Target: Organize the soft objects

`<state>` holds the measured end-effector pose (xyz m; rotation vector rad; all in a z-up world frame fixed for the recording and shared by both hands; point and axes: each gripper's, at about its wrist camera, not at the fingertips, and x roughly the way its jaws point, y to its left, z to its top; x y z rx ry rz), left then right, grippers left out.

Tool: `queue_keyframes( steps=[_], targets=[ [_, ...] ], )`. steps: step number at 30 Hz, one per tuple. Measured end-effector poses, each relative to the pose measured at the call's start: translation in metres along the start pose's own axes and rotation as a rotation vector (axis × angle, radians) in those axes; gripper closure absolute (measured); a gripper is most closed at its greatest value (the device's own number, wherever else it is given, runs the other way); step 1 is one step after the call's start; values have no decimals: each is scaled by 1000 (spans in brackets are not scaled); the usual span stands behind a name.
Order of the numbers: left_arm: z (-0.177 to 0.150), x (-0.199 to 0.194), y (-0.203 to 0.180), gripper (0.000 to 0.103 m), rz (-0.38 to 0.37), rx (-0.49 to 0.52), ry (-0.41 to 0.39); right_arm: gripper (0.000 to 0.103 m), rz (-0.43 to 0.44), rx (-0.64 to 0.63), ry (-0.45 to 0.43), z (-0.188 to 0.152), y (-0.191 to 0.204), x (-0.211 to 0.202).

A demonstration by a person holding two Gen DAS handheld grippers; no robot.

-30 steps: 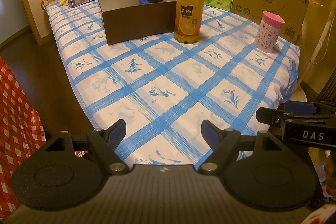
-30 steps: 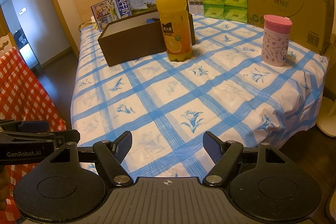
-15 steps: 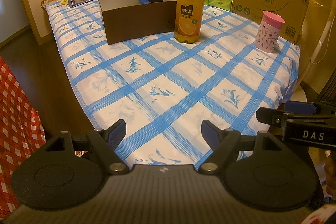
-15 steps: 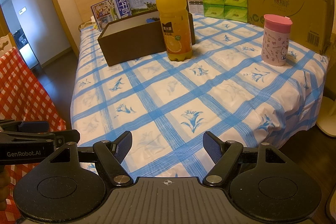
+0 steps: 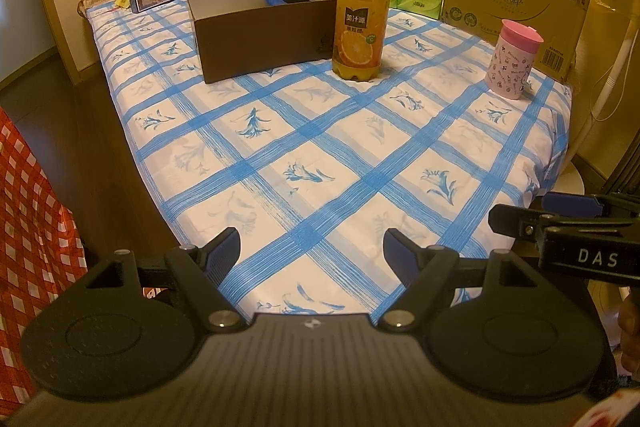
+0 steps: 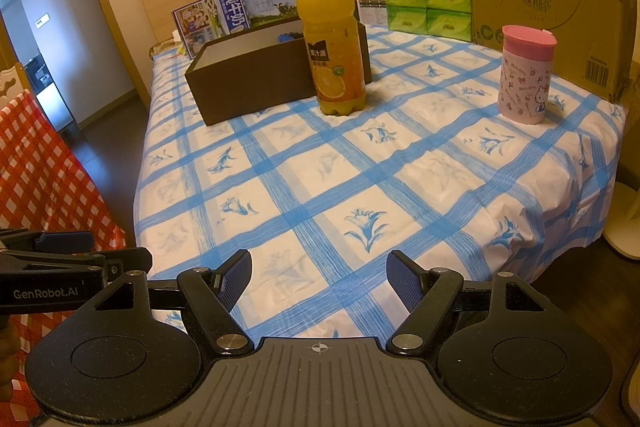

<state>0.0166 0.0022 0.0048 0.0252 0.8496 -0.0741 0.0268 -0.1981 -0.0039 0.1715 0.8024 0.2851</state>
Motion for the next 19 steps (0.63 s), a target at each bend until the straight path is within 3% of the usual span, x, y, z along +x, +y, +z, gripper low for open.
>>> queue_keyframes(
  steps=[19],
  targets=[
    [-3,4,1,26,6,-6,-2,29,1,1,2,0,-1,1]
  ],
)
